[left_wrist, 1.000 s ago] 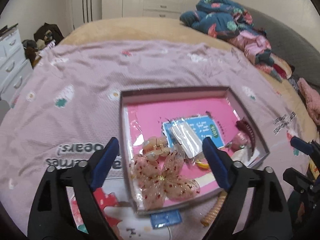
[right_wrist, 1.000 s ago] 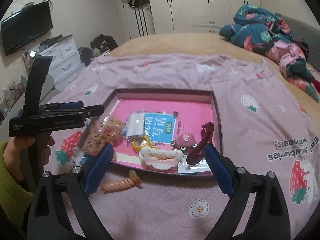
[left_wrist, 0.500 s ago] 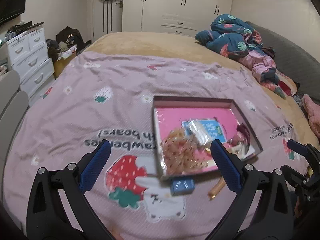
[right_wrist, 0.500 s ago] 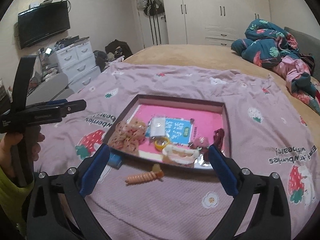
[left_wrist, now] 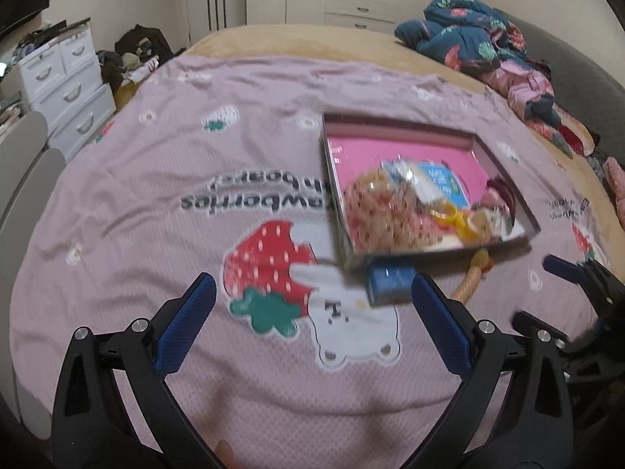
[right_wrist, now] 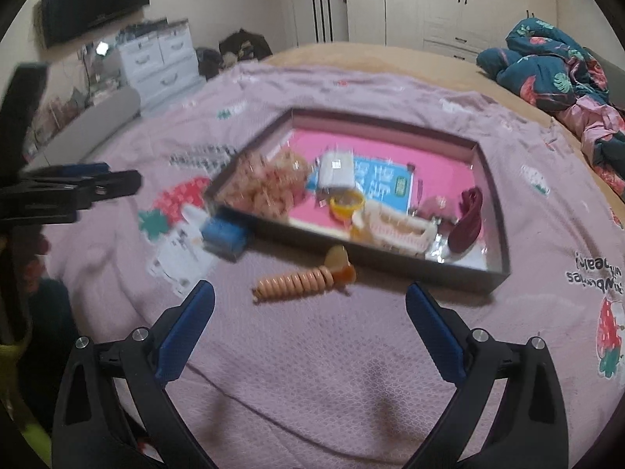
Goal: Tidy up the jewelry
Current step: 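Withdraw both tools from the box back over the bed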
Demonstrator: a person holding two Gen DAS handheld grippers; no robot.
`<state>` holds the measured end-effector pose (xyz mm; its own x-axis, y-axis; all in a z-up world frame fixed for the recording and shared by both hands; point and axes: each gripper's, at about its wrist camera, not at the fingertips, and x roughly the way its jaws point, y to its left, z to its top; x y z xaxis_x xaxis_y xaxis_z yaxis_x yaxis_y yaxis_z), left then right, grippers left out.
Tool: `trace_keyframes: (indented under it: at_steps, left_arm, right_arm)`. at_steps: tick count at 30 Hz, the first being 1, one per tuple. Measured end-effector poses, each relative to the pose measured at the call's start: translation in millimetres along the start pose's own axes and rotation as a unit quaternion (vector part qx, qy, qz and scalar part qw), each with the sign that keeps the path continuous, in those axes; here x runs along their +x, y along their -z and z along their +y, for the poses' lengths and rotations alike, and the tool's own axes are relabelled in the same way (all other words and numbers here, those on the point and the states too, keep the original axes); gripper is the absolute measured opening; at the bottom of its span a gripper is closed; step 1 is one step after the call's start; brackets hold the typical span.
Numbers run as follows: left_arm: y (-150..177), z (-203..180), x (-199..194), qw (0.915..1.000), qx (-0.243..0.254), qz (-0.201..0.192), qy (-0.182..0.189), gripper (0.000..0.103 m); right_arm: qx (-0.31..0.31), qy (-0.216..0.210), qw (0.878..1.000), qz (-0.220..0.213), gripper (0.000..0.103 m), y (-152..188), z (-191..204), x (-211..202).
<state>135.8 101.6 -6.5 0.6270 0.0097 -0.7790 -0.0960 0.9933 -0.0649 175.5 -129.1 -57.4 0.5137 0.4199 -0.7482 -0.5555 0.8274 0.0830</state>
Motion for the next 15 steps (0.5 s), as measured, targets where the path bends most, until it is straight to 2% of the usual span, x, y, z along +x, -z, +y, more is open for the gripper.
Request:
trace_keyframes:
  at_steps: [7, 13, 15]
  left_arm:
    - [15, -2, 15, 0.9995, 0.004, 0.029, 0.013, 0.093]
    - [17, -11, 40, 0.9981, 0.005, 0.055, 0.029, 0.092]
    - [18, -16, 48, 0.9972, 0.006, 0.064, 0.038, 0.088]
  right_arm:
    - [-0.001, -0.010, 1.000, 0.024, 0.098, 11, 1, 43]
    - [0.006, -0.003, 1.000, 0.024, 0.098, 8, -1, 63]
    - [0.008, -0.005, 1.000, 0.023, 0.098, 7, -3, 68]
